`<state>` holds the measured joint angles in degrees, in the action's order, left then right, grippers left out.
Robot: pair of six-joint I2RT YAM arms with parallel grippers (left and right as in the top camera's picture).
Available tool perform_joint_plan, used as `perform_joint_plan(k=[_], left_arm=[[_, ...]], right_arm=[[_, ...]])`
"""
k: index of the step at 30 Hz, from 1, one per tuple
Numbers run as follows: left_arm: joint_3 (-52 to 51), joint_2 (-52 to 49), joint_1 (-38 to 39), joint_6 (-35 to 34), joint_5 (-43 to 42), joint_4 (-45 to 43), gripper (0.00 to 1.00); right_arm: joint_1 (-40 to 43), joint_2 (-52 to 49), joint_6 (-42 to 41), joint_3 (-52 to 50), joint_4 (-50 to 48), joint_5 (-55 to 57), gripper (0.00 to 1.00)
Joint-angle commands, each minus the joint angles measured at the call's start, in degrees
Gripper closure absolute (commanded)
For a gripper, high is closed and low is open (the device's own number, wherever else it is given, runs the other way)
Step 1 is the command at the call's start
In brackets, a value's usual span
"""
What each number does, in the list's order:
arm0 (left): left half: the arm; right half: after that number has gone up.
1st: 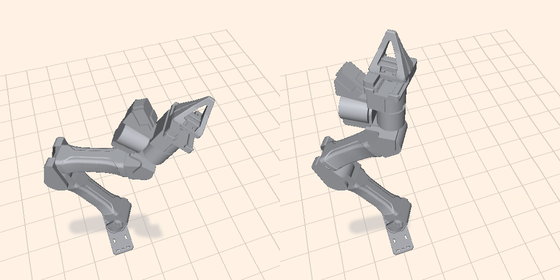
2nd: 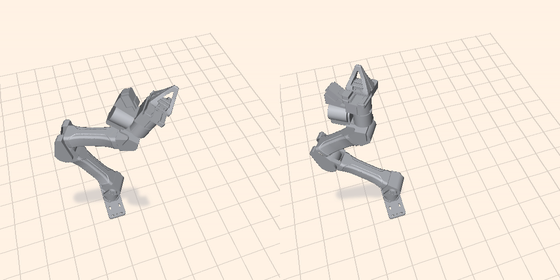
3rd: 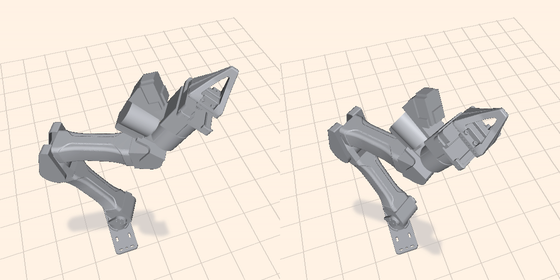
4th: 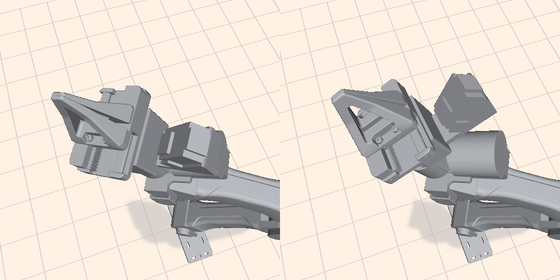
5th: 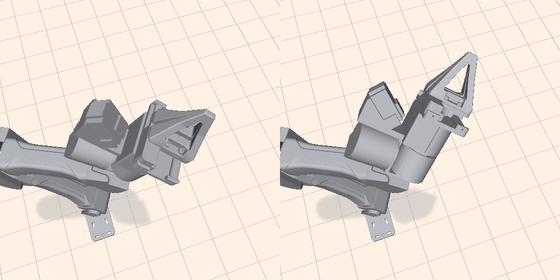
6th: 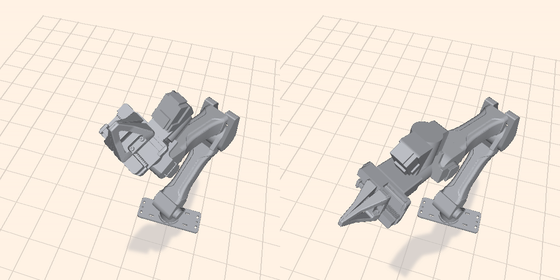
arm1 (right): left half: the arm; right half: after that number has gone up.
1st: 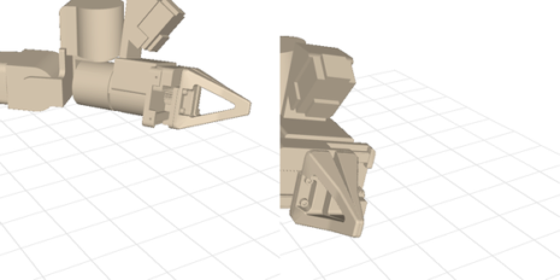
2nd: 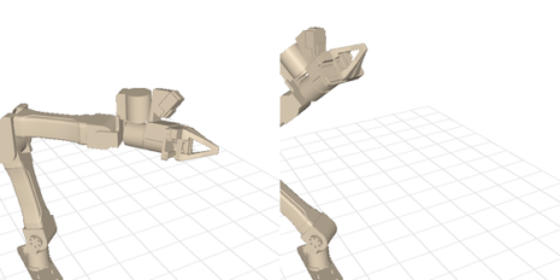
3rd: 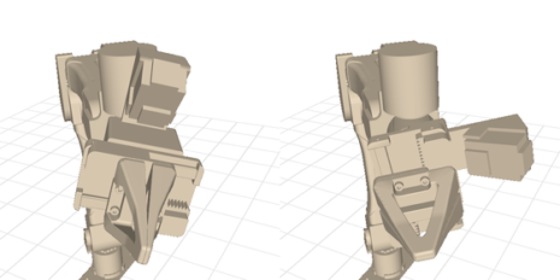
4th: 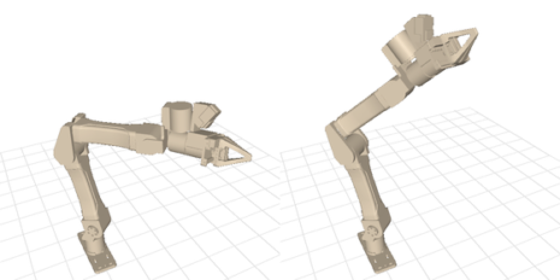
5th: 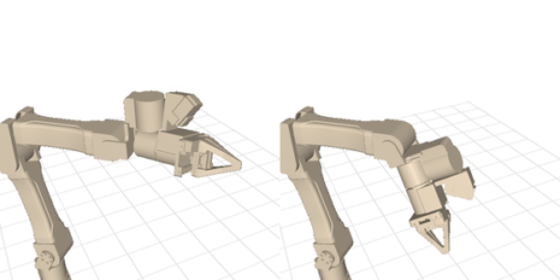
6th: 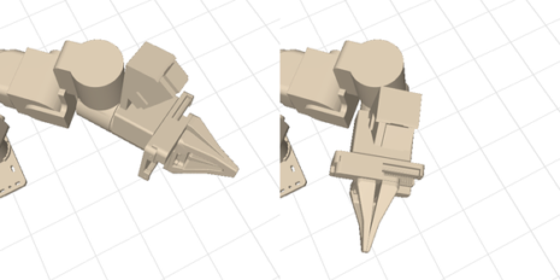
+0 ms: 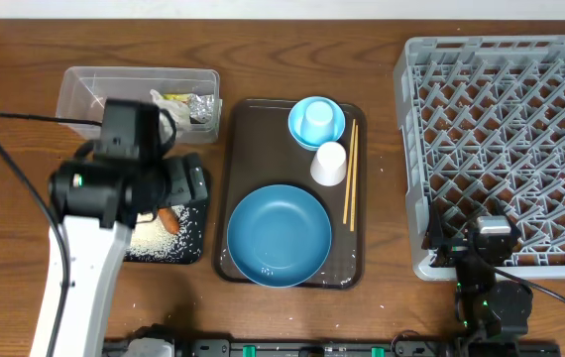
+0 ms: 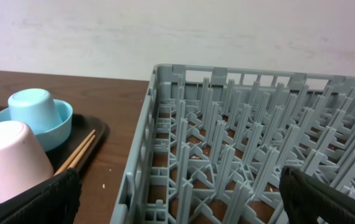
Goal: Sort waste into correct bins and load items into the dishwasher rack
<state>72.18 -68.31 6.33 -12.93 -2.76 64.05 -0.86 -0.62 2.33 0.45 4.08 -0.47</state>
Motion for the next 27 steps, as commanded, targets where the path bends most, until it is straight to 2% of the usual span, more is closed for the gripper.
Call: perform_joint_plan(k=[1, 7, 13, 20, 27], left_arm=[[-7.80, 6.49, -0.15, 9.79, -2.84, -6.08, 0.03], [-25.77, 21.86, -0.17, 15.72, -2.58, -22.32, 0.02], [-36.89, 32.20, -0.17, 15.72, -0.61, -28.89, 0.02], [-48.19, 39.67, -2.69, 13.49, -0.70, -43.56, 0.02], [-56.33, 48.50, -6.64, 11.34, -0.66, -47.43, 0.02]], right_arm=[[0.44, 0.20, -0.13, -0.13, 0.20, -0.20, 0.01], [0.44, 0.20, -0.13, -0.13, 0.20, -0.20, 0.01], [0.44, 0.20, -0.13, -0.13, 0.20, -0.20, 0.01], [0.44, 0.20, -0.13, -0.13, 0.20, -0.20, 0.01], [0.44, 0.20, -0.13, -0.13, 0.20, -0.20, 0.01]])
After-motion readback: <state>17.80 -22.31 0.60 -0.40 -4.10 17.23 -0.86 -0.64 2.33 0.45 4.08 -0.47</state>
